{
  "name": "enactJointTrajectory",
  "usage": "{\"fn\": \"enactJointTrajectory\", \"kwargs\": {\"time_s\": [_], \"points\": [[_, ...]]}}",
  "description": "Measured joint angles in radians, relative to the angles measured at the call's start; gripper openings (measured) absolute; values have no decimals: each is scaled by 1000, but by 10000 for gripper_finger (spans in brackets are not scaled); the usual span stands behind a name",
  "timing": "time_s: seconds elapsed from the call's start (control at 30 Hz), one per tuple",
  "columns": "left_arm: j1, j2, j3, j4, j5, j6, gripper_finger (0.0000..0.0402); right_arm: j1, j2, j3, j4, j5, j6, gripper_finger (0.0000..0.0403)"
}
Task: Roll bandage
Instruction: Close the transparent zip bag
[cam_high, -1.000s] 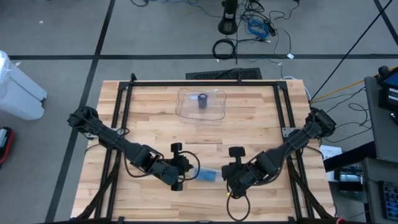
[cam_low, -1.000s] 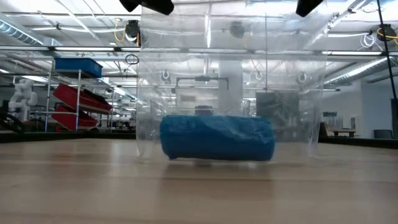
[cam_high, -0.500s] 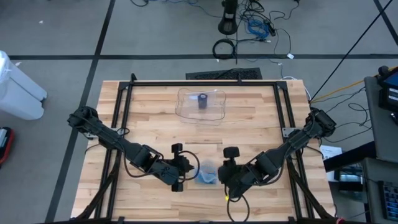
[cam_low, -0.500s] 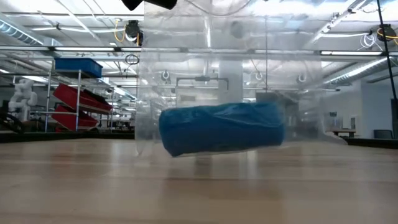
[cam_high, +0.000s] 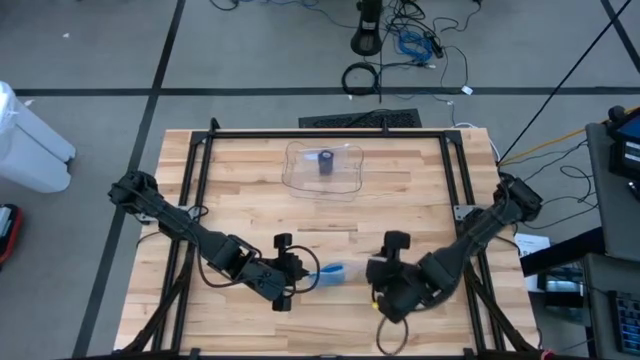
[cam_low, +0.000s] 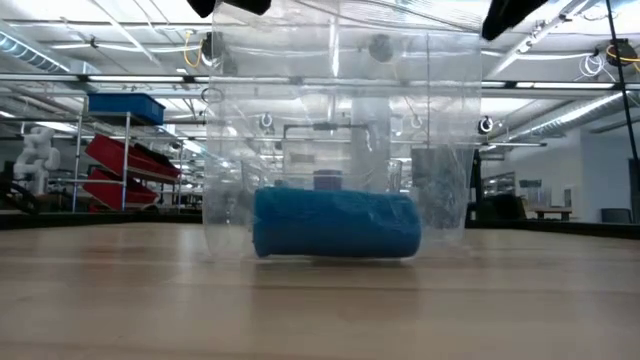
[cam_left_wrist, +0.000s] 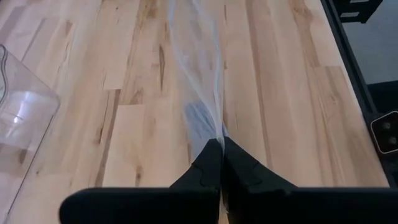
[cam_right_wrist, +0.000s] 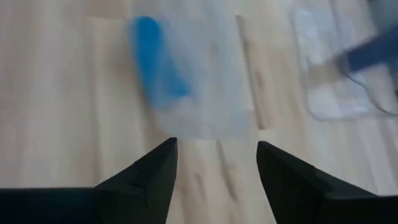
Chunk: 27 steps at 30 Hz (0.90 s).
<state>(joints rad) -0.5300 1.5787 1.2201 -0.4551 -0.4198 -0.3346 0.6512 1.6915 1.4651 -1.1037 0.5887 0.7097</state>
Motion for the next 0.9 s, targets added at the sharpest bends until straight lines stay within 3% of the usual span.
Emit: {"fn": "enactJointTrajectory", "kwargs": {"time_s": [0.17,0.33,0.5,0.7,0.77,0.9], "points": [[0,0,0,0,0,-1,0,46,0,0,155,-14,-104,198],[0,0,0,5,0,-1,0,55,0,0,387,-15,-339,212],[0,0,0,6,0,-1,0,-7,1,0,527,-14,-562,241],[0,0,0,14,0,-1,0,-118,31,0,636,-23,-697,283],[0,0,0,19,0,0,0,-147,42,0,670,-69,-690,288],[0,1,0,21,0,0,0,-195,64,0,731,-263,-631,286]]}}
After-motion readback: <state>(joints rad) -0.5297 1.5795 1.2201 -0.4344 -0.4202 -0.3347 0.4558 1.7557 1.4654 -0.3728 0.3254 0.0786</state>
